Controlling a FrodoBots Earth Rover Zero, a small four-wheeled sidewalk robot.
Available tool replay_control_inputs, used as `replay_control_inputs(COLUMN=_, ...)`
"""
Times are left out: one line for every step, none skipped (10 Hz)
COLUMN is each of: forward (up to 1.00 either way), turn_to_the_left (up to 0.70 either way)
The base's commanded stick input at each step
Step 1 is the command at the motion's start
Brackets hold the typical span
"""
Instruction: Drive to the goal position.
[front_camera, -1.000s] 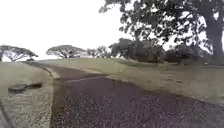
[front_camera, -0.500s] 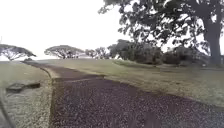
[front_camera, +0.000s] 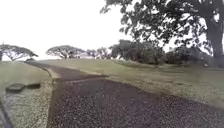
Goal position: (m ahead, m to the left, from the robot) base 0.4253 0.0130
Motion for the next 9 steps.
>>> replay_control_inputs(forward=1.00, turn_to_the_left=0.00)
replay_control_inputs(forward=1.00, turn_to_the_left=0.00)
replay_control_inputs(forward=1.00, turn_to_the_left=0.00)
replay_control_inputs(forward=1.00, turn_to_the_left=0.00)
replay_control_inputs(forward=1.00, turn_to_the_left=0.00)
replay_control_inputs(forward=1.00, turn_to_the_left=0.00)
replay_control_inputs(forward=1.00, turn_to_the_left=0.00)
replay_control_inputs(forward=1.00, turn_to_the_left=0.00)
replay_control_inputs(forward=1.00, turn_to_the_left=0.00)
